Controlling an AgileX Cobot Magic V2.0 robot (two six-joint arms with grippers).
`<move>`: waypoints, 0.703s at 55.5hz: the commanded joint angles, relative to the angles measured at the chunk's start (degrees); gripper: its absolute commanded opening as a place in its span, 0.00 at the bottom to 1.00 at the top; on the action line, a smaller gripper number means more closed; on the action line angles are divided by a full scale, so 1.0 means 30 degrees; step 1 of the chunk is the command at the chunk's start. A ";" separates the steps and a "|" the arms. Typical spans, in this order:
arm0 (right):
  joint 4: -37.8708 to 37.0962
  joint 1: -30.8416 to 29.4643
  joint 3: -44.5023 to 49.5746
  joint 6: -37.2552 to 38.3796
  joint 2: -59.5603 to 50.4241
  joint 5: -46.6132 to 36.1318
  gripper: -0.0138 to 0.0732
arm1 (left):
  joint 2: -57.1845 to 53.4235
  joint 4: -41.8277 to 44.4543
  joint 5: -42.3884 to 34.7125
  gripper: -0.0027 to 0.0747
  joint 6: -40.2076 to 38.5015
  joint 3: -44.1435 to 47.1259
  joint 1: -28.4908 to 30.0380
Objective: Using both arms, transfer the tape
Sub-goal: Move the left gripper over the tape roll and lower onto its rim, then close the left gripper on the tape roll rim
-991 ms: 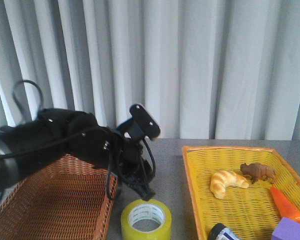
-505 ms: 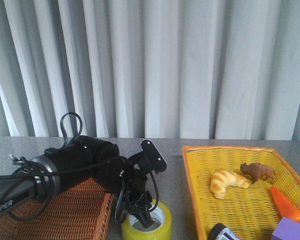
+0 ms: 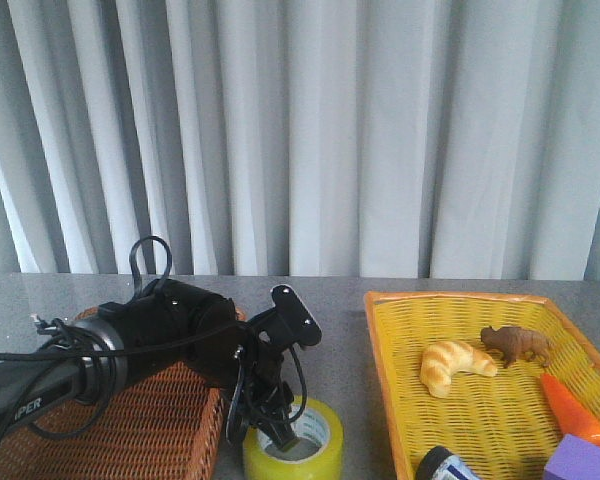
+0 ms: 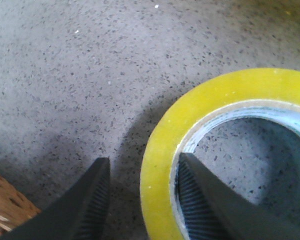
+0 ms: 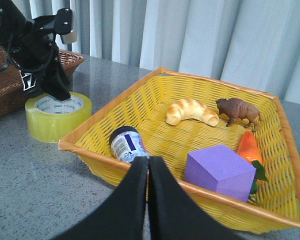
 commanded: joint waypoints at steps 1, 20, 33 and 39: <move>-0.0006 -0.0119 -0.0481 0.0046 0.0232 -0.1460 0.15 | -0.0591 -0.0522 -0.0050 0.43 -0.0301 -0.0582 0.0427; -0.0024 -0.0119 -0.0481 0.0046 0.0232 -0.1460 0.15 | 0.0055 -0.1786 0.0522 0.43 -0.0221 -0.0582 0.0584; -0.0047 -0.0119 -0.0481 0.0046 0.0232 -0.1523 0.15 | -0.0134 -0.1887 0.0504 0.25 -0.0280 -0.0599 0.0584; -0.0063 -0.0119 -0.0481 0.0046 0.0232 -0.1543 0.15 | -0.0509 -0.2188 0.0574 0.13 -0.0417 -0.0617 0.0584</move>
